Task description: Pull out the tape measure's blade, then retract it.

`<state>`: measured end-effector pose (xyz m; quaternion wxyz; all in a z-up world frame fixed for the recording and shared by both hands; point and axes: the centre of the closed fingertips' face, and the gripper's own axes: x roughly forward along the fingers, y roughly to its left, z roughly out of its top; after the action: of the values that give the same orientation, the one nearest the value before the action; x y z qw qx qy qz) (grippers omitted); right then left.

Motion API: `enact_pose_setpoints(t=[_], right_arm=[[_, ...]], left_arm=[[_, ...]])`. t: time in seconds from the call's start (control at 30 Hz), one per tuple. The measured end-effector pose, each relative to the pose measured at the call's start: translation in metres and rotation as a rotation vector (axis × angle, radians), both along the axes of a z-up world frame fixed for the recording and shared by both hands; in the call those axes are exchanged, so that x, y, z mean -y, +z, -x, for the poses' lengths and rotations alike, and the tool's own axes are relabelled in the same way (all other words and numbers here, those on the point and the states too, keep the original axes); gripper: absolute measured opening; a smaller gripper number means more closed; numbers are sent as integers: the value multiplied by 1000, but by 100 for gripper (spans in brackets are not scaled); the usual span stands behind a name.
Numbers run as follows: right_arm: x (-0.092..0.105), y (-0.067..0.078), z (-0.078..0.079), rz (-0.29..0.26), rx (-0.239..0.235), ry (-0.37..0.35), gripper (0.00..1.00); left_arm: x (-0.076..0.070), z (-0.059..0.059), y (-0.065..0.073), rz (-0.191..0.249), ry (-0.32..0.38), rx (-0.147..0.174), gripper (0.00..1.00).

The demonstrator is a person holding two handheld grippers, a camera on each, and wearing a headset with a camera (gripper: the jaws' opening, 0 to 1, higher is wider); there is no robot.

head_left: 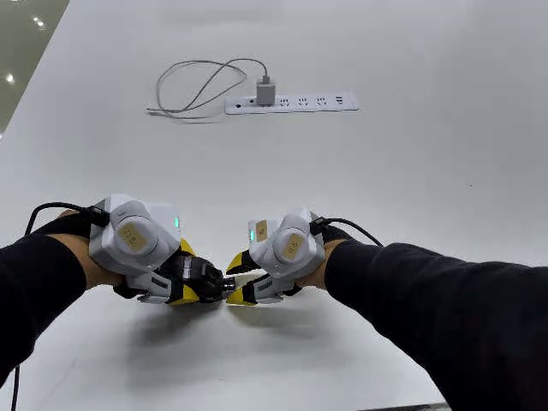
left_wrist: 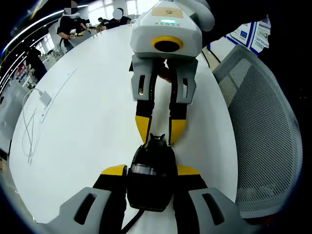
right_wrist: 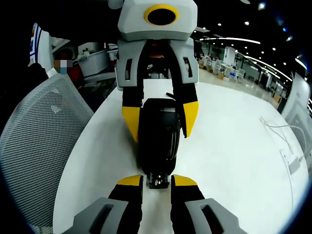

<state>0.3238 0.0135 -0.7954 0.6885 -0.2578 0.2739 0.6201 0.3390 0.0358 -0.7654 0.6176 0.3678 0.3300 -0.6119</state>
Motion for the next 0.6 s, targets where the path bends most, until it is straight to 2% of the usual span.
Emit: enact_pose_setpoints(t=[0.27, 0.33, 0.37, 0.4, 0.43, 0.57, 0.6], right_arm=[[-1, -3, -2, 17, 3, 10, 12], [-1, -4, -2, 23, -21, -11, 12], [0, -5, -1, 33, -52, -48, 12], [0, -5, -2, 39, -57, -53, 12], [-1, -6, -3, 48, -48, -42, 12], [0, -7, -2, 58, -58, -41, 12], [0, -8, -1, 75, -25, 1, 12]], left_arm=[[0, -1, -1, 7, -1, -6, 32], [0, -1, -1, 8, 1, -7, 32], [0, -1, -1, 8, 3, -7, 32], [0, -1, -1, 8, 4, -6, 32], [0, -1, -1, 9, 5, -4, 32], [0, -1, 0, 15, 9, -3, 32], [0, -1, 0, 16, 9, -2, 32]])
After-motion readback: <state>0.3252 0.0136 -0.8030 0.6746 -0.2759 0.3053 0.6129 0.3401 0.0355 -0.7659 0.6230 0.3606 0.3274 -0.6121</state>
